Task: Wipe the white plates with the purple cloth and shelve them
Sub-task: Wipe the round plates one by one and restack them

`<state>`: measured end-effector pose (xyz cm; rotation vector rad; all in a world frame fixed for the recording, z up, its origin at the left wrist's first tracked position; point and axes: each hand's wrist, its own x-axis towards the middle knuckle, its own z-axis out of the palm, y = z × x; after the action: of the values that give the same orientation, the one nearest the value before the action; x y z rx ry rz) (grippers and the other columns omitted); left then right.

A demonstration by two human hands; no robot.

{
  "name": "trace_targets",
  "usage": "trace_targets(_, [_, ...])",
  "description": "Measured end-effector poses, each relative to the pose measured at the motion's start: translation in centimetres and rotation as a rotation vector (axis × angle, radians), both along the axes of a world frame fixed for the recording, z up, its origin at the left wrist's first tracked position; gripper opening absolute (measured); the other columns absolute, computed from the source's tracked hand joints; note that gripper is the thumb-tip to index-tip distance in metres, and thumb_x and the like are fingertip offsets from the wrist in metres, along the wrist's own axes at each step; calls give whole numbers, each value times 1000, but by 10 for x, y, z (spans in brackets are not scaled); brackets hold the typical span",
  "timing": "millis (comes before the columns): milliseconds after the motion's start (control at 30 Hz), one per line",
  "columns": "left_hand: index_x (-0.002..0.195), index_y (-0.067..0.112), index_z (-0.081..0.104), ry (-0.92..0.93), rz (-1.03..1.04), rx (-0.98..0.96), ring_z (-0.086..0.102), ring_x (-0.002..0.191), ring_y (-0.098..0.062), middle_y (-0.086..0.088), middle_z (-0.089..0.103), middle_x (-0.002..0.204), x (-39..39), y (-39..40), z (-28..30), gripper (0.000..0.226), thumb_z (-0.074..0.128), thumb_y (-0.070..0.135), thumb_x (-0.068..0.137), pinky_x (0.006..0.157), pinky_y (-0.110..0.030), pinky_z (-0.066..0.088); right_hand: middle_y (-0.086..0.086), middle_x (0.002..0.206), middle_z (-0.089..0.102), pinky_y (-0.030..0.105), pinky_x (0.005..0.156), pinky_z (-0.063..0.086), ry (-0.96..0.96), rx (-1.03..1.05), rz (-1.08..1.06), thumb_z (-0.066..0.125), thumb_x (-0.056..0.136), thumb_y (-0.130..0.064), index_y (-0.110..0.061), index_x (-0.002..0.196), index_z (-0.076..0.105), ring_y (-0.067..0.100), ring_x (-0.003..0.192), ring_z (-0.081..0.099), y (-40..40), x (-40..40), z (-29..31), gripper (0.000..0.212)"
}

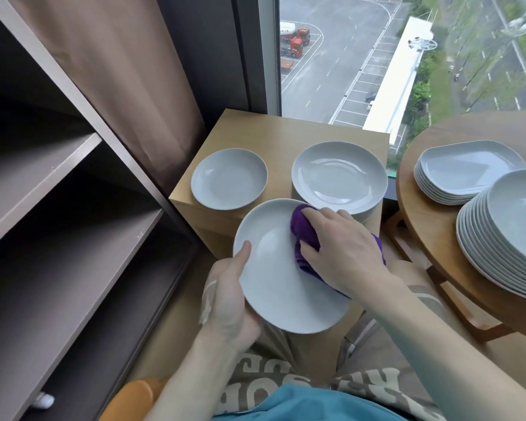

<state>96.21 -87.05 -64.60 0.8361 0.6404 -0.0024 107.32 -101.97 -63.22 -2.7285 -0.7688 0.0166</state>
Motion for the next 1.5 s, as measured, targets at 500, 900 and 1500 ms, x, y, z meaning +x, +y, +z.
trace_targets(500, [138, 8, 62, -29, 4, -5, 65, 123, -39, -21, 67, 134, 45, 25, -3, 70, 32, 62, 105, 104, -51, 49, -6, 105, 62, 38, 81, 46, 207, 10, 400, 57, 89, -39, -28, 122, 56, 21, 95, 50, 10, -35, 11, 35])
trace_targets(900, [134, 33, 60, 68, 236, 283, 67, 118, -30, -4, 71, 128, 109, 112, -31, 40, 30, 45, 112, 95, -45, 59, -17, 114, 65, 23, 81, 41, 157, 355, -80, 60, 87, -42, -32, 134, 58, 12, 103, 55, -20, -31, -9, 48])
trace_targets(1500, [158, 12, 31, 464, 223, 895, 54, 127, -34, -11, 52, 146, 169, 137, -65, 56, 30, 42, 111, 99, -38, 50, -24, 120, 68, 22, 97, 49, 288, 649, -225, 71, 90, -31, -36, 134, 62, -1, 113, 61, -18, -32, -10, 45])
